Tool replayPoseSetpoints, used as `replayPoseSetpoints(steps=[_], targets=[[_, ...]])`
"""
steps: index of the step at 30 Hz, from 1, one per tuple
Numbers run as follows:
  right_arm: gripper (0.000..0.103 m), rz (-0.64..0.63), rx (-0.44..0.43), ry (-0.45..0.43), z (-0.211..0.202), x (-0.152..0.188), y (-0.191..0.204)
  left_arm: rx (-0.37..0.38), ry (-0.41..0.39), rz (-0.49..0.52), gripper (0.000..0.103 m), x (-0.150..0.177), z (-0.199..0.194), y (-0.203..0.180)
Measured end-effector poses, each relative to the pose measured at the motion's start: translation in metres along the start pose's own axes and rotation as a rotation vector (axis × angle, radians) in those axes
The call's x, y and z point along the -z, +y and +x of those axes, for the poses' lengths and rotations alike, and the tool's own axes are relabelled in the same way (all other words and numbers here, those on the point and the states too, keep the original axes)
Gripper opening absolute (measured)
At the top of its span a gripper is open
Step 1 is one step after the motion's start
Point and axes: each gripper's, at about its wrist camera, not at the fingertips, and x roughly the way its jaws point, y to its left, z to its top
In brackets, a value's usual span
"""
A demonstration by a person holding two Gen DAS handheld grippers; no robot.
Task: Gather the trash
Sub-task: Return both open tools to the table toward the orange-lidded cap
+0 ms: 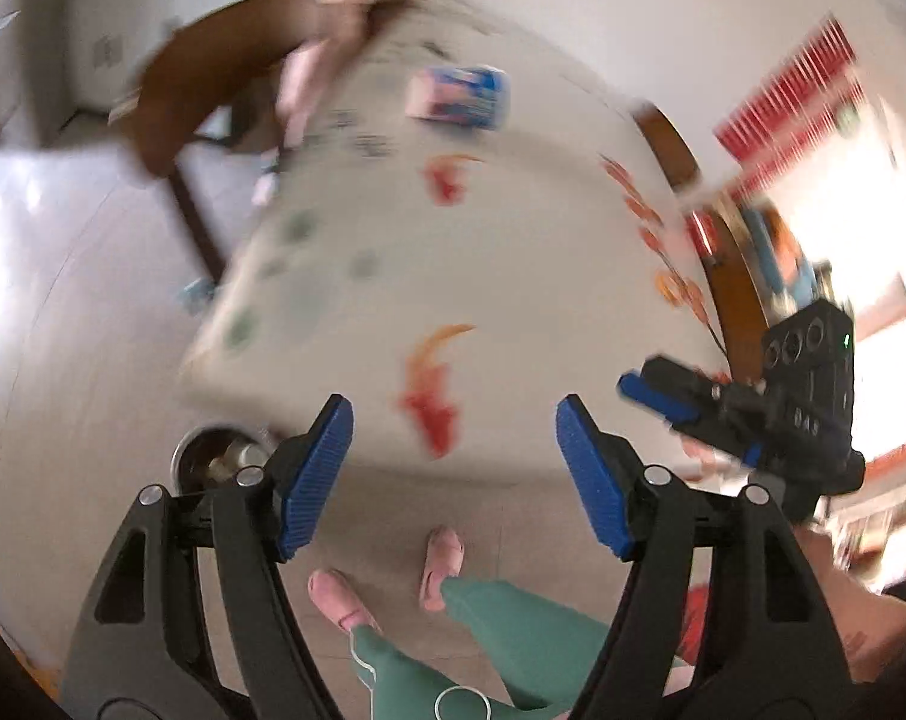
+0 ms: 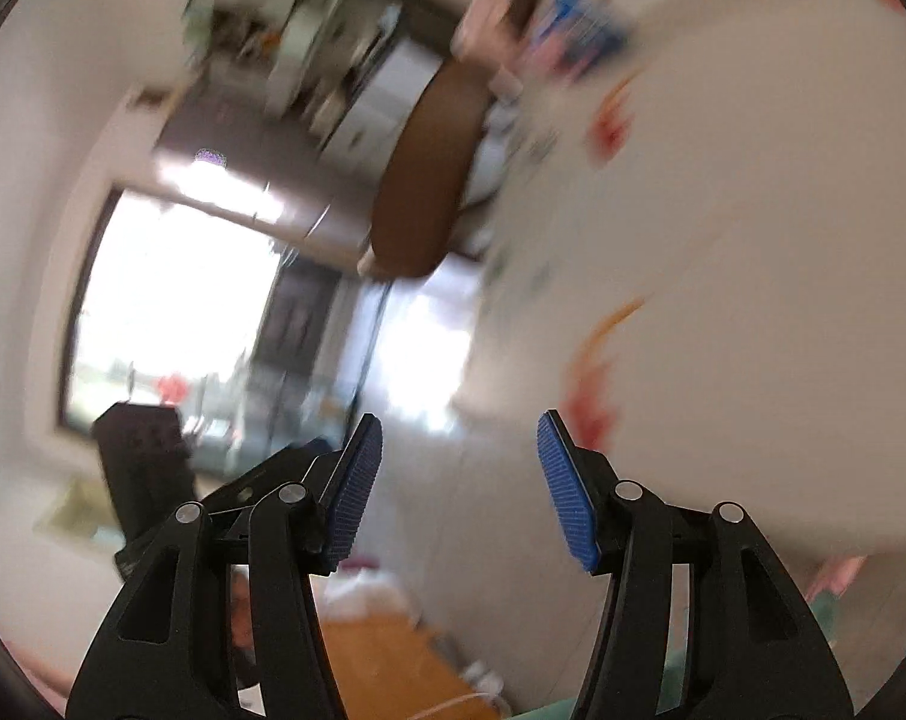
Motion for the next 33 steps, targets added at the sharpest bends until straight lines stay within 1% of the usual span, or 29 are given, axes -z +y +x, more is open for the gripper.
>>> replayPoseSetpoints(steps=[1, 2, 3, 4, 5, 6, 8, 11, 13, 16, 19, 20, 22, 26, 30, 33], targets=[[0.056, 0.017, 0.031, -0.037, -0.020, -0.010, -0.016, 0.011, 0.008, 0.044, 0.072, -0.007, 0.010, -0.016], [0.056, 0.026, 0.051, -0.065, -0.033, -0.018, -0.028, 0.016, 0.016, 0.079, 0.074, -0.013, 0.018, -0.032], [0.057, 0.031, 0.070, -0.090, -0.047, -0.025, -0.039, 0.041, 0.028, 0.109, 0.074, -0.022, 0.030, -0.052], [0.059, 0.039, 0.108, -0.120, -0.066, -0.037, -0.057, 0.062, 0.039, 0.121, 0.074, -0.026, 0.039, -0.067], [0.064, 0.043, 0.126, -0.141, -0.078, -0.046, -0.070, 0.059, 0.052, 0.130, 0.074, -0.032, 0.049, -0.080], [0.066, 0.047, 0.153, -0.157, -0.089, -0.054, -0.084, 0.059, 0.061, 0.157, 0.074, -0.040, 0.063, -0.100], [0.066, 0.054, 0.179, -0.177, -0.103, -0.072, -0.113, 0.069, 0.066, 0.191, 0.074, -0.054, 0.090, -0.131], [0.066, 0.079, 0.215, -0.178, -0.123, -0.097, -0.153, 0.089, 0.092, 0.158, 0.074, -0.077, 0.135, -0.164], [0.066, 0.062, 0.261, -0.175, -0.133, -0.121, -0.178, 0.069, 0.096, 0.148, 0.074, -0.090, 0.159, -0.178], [0.066, 0.062, 0.311, -0.151, -0.142, -0.146, -0.208, 0.046, 0.094, 0.116, 0.074, -0.104, 0.180, -0.193], [0.071, 0.037, 0.372, -0.123, -0.137, -0.166, -0.226, 0.010, 0.099, 0.095, 0.074, -0.115, 0.195, -0.195], [0.071, 0.031, 0.389, -0.117, -0.134, -0.171, -0.232, 0.003, 0.102, 0.085, 0.074, -0.118, 0.198, -0.194], [0.071, 0.037, 0.398, -0.107, -0.129, -0.176, -0.241, -0.007, 0.117, 0.074, 0.074, -0.125, 0.208, -0.195], [0.071, 0.041, 0.436, -0.085, -0.114, -0.188, -0.255, -0.046, 0.141, 0.109, 0.074, -0.134, 0.228, -0.197], [0.072, 0.051, 0.490, -0.067, -0.101, -0.197, -0.264, -0.041, 0.173, 0.096, 0.074, -0.147, 0.252, -0.193], [0.075, 0.049, 0.525, -0.072, -0.095, -0.202, -0.264, -0.034, 0.194, 0.099, 0.074, -0.154, 0.264, -0.192]])
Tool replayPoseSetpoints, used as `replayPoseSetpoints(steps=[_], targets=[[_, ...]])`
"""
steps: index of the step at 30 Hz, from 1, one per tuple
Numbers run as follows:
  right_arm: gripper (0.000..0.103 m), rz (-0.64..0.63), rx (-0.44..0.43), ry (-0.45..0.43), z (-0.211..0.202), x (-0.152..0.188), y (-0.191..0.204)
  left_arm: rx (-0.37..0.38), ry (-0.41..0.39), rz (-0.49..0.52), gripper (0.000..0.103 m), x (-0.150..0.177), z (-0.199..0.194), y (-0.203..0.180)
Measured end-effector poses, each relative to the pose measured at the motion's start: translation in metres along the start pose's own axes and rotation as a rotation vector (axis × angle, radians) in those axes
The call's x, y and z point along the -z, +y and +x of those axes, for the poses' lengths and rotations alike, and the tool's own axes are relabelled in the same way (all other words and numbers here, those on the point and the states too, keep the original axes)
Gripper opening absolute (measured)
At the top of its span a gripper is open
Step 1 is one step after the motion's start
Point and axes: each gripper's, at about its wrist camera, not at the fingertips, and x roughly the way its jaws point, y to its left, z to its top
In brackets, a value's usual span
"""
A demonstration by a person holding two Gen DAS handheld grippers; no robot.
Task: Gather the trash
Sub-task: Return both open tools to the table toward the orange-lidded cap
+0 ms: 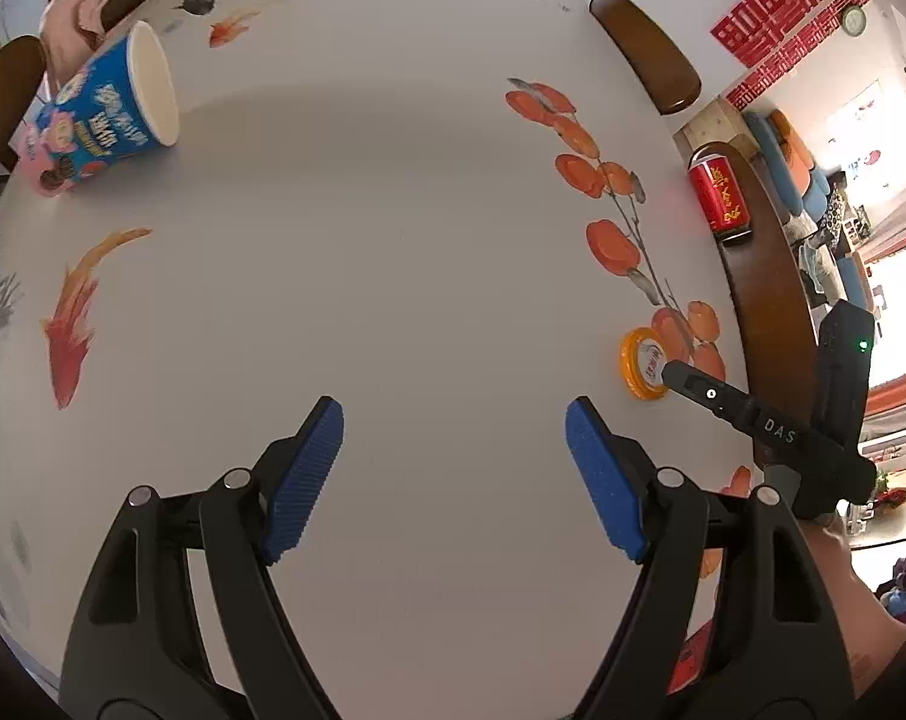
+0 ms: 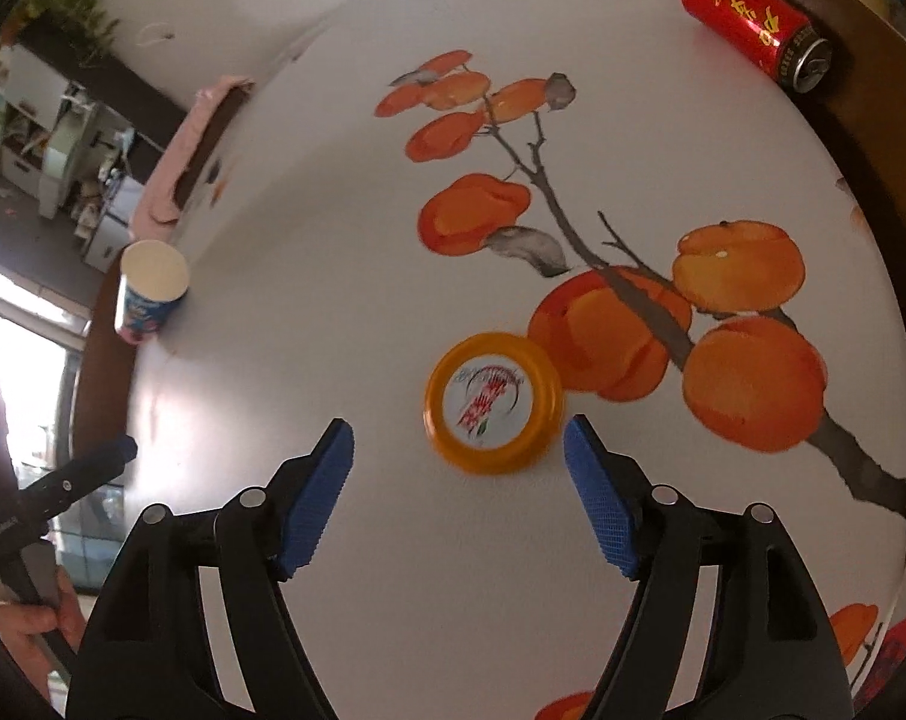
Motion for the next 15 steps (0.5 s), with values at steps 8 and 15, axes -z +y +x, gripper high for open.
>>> replayPoseSetpoints(steps=[8, 15], targets=[[0.078, -0.058, 0.139, 0.009, 0.021, -0.002, 0.019, 0.015, 0.031, -0.009, 0.074, -0.016, 0.016, 0.016], [0.077, -0.149, 0.306, -0.023, 0.032, 0.005, 0.039, 0.029, 0.049, -0.002, 0.074, -0.026, 0.024, 0.025]])
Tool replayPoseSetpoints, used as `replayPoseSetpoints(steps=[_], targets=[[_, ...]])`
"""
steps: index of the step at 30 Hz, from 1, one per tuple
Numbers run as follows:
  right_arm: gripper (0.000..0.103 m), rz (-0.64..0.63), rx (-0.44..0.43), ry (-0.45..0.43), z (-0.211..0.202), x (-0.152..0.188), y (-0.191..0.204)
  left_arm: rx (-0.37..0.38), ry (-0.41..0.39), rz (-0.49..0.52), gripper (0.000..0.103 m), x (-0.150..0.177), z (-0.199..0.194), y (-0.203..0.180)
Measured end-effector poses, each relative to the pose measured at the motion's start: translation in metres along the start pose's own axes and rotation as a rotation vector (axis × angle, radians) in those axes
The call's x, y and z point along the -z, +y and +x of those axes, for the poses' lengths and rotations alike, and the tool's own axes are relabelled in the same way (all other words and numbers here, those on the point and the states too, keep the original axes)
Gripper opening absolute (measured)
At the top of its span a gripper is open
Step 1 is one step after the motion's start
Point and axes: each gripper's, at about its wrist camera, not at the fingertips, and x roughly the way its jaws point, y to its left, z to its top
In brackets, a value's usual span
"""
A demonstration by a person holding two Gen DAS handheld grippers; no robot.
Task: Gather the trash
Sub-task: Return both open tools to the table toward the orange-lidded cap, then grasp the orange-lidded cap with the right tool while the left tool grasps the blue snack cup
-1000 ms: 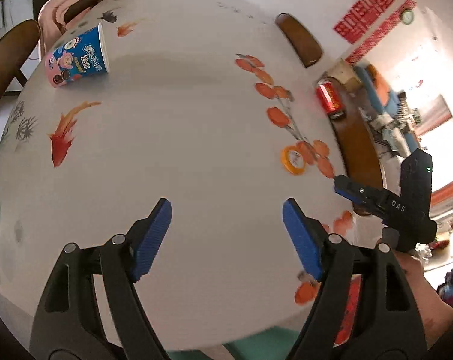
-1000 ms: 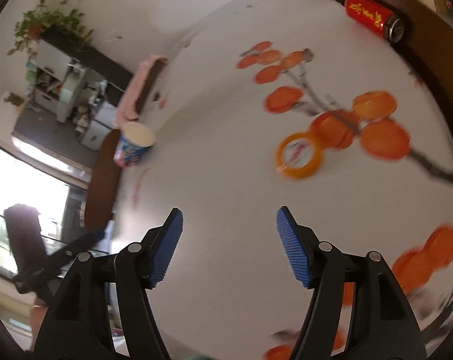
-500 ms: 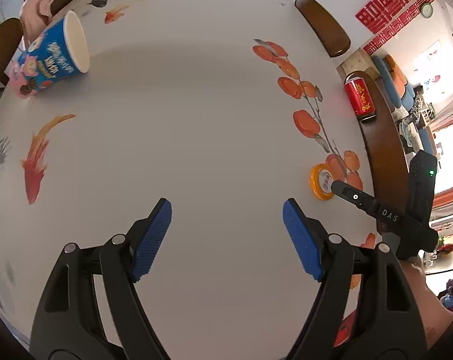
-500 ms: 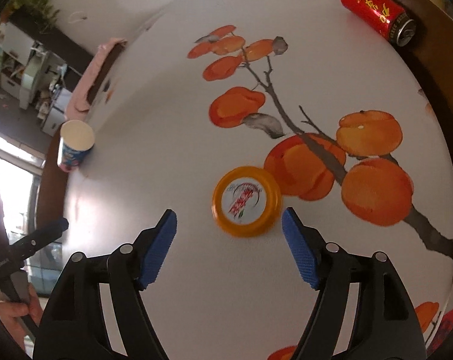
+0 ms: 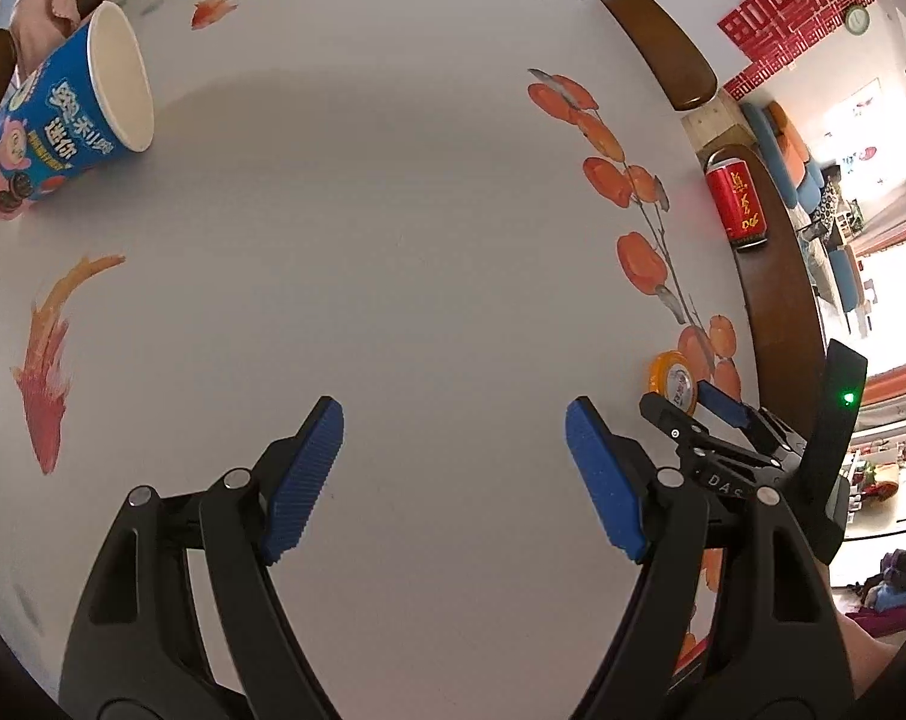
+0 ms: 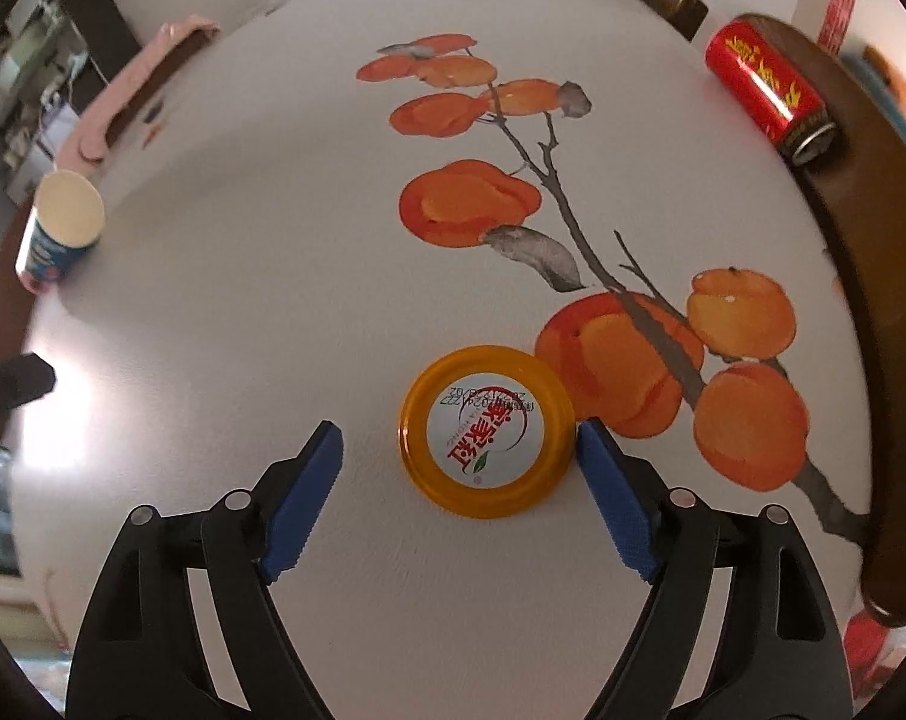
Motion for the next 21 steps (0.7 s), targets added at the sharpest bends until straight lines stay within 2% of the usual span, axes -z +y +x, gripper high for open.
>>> replayPoseSetpoints(steps=[2, 4, 7, 15, 21], targets=[[0.066, 0.007, 0.030, -0.011, 0.000, -0.001, -0.001, 0.007, 0.003, 0.000, 0.074, -0.003, 0.001, 0.002], [0.061, 0.022, 0.032, -0.017, -0.001, -0.001, -0.005, 0.010, 0.005, -0.002, 0.074, -0.005, 0.004, 0.003], [0.061, -0.005, 0.042, -0.013, -0.001, -0.002, -0.002, 0.016, 0.008, -0.002, 0.074, -0.006, 0.006, 0.005], [0.060, 0.026, -0.049, 0.014, -0.002, -0.008, 0.005, 0.016, -0.008, -0.015, 0.074, -0.004, -0.002, 0.014], [0.060, -0.016, -0.154, 0.024, -0.006, -0.015, 0.045, -0.030, -0.051, -0.011, 0.074, -0.006, -0.026, 0.032]])
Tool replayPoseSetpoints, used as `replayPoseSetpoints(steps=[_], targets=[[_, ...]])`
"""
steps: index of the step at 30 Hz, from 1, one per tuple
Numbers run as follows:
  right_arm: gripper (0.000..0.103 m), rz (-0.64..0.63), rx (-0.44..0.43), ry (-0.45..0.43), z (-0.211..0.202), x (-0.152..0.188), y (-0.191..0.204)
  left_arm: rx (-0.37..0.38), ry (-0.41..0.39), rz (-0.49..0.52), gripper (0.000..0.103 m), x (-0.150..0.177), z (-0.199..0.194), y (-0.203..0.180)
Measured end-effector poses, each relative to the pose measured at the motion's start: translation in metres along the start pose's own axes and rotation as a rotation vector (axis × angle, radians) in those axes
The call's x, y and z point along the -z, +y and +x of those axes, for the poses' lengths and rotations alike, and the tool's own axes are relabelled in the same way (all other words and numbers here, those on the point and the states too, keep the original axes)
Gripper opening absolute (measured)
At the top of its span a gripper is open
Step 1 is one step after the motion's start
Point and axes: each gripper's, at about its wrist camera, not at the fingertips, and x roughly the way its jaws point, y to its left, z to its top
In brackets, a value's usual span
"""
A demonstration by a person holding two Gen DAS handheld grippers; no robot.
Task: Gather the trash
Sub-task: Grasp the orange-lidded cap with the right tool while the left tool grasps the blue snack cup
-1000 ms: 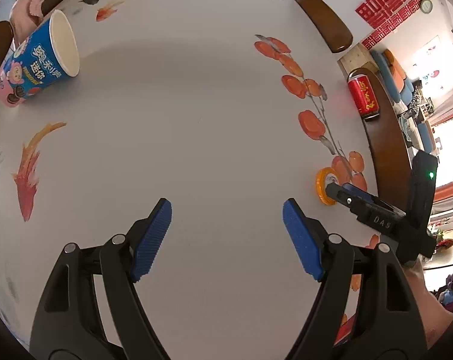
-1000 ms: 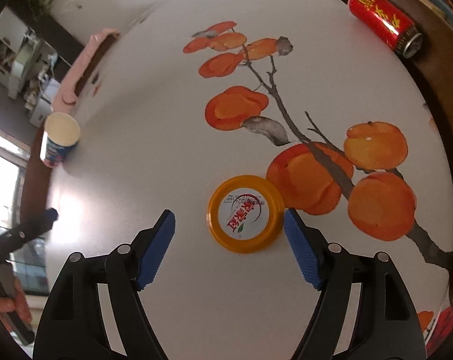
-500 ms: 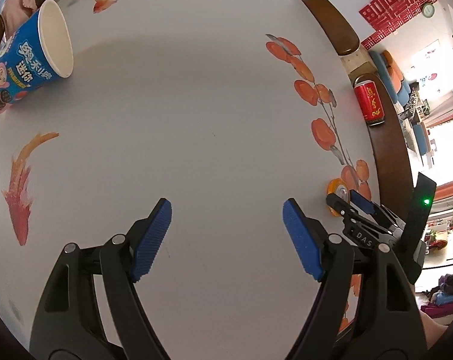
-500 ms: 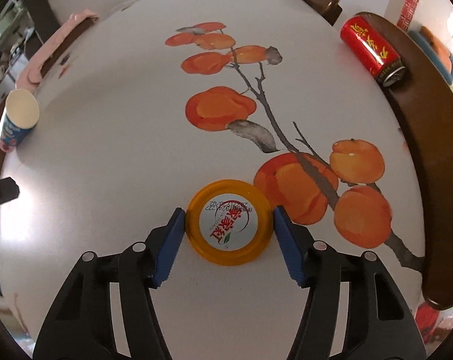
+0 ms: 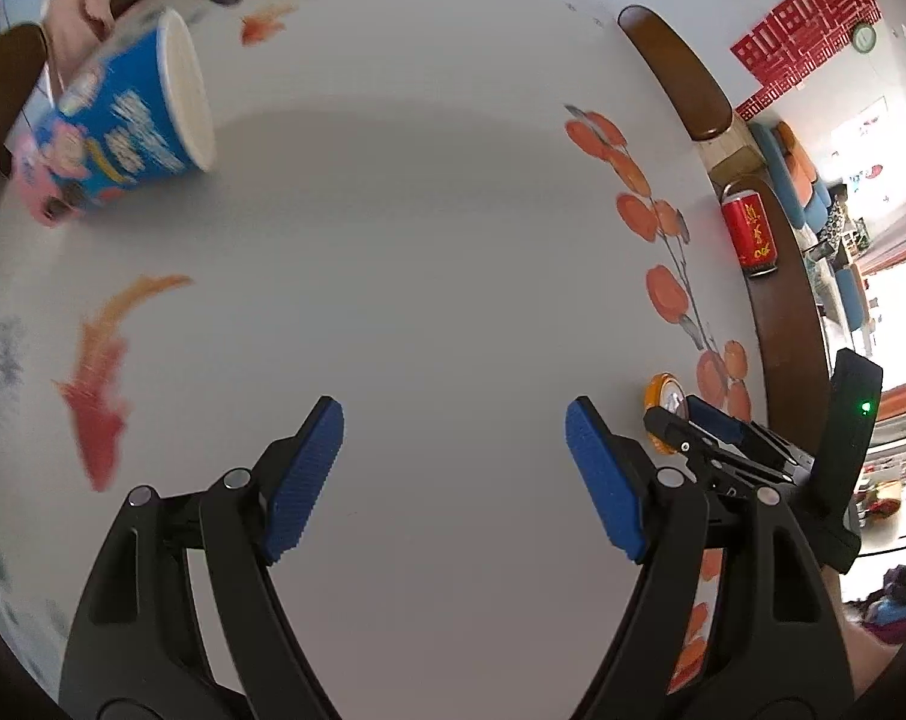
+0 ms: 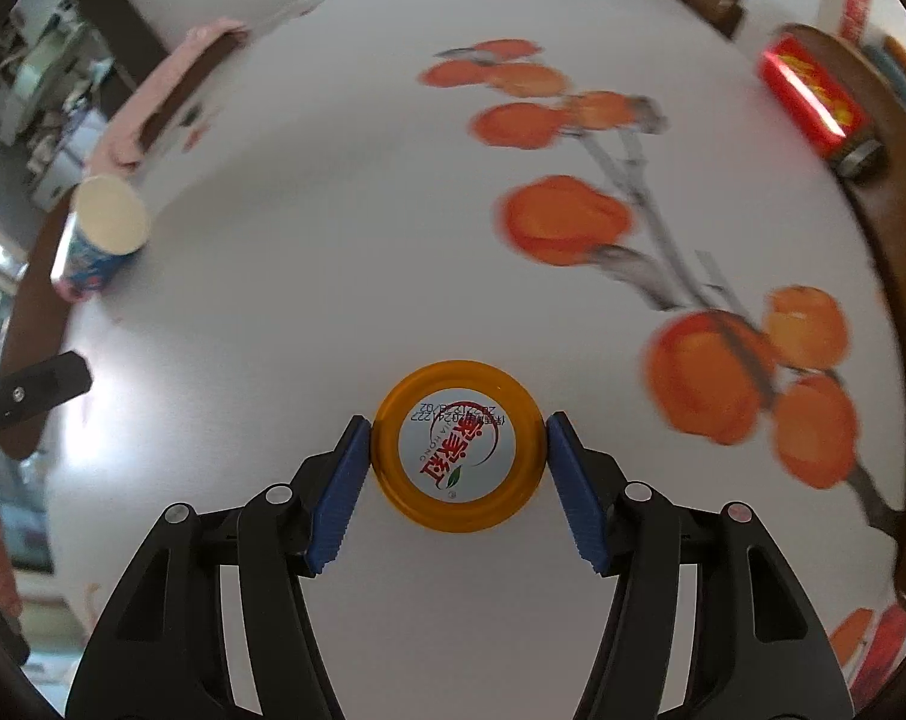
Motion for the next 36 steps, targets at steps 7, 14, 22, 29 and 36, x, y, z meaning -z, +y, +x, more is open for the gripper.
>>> replayPoseSetpoints(steps=[7, 14, 22, 29, 36], targets=[[0.060, 0.023, -0.030, -0.019, 0.014, -0.009, 0.069, 0.005, 0.029, 0.109, 0.074, -0.018, -0.014, 0.040], [0.060, 0.153, -0.019, -0.041, 0.028, -0.004, 0.133, 0.041, 0.106, 0.247, 0.074, -0.036, -0.024, 0.079], [0.060, 0.268, -0.028, -0.048, 0.032, 0.002, 0.178, 0.054, 0.149, 0.387, 0.074, -0.059, -0.040, 0.106], [0.060, 0.309, -0.031, -0.051, 0.037, -0.006, 0.196, 0.027, 0.092, 0.525, 0.074, -0.091, -0.065, 0.108], [0.060, 0.323, -0.025, -0.033, 0.046, -0.010, 0.200, 0.008, 0.097, 0.555, 0.074, -0.119, -0.047, 0.123]])
